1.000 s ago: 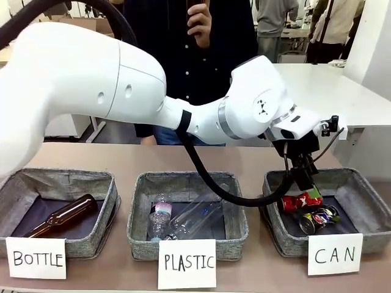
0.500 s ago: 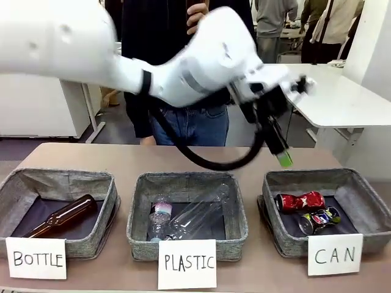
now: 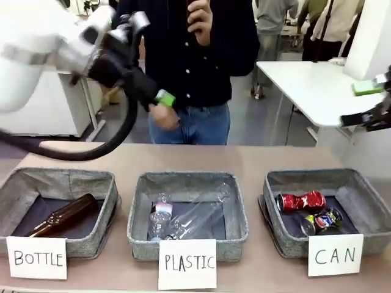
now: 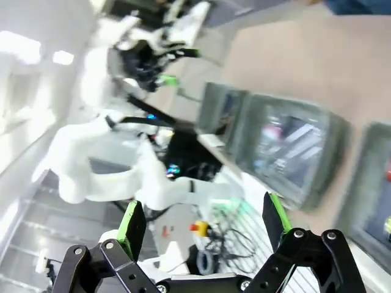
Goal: Sort the can waste into the basket.
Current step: Pick up the can waste from the table and place it in the right Fabric basket.
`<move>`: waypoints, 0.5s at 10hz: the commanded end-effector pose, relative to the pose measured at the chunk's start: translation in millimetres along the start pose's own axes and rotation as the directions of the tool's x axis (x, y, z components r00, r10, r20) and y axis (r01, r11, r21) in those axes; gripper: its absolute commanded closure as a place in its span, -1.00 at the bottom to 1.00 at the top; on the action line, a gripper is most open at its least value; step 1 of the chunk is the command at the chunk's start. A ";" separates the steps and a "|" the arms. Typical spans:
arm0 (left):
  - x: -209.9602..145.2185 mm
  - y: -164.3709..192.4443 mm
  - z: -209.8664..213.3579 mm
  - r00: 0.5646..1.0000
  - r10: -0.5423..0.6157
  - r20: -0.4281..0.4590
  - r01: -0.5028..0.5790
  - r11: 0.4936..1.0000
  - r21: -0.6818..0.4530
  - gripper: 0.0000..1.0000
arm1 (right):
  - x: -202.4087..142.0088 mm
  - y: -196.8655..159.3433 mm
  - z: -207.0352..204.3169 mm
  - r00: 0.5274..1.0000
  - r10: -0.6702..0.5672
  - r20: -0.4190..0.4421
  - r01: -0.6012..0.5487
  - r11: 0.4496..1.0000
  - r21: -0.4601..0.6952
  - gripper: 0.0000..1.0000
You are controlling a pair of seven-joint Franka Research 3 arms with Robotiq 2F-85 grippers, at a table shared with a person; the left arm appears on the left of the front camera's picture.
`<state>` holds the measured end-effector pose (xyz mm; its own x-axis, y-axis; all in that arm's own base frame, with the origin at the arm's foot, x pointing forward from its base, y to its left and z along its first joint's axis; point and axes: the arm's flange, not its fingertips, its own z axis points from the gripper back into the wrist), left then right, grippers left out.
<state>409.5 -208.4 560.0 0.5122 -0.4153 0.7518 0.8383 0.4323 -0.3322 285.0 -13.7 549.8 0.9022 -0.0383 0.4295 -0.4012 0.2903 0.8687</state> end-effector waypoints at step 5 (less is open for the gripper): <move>-136.9 75.0 142.3 0.817 0.501 0.287 -0.484 0.865 -0.134 -1.00 | 22.0 -12.5 -83.7 0.996 -0.037 -0.079 0.038 0.999 0.011 -1.00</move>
<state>370.1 -13.2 507.6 0.7835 0.0224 0.6210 0.5203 0.5228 -0.6753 315.8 59.3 529.5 0.9309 0.0259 0.3643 -0.3612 0.2118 0.9081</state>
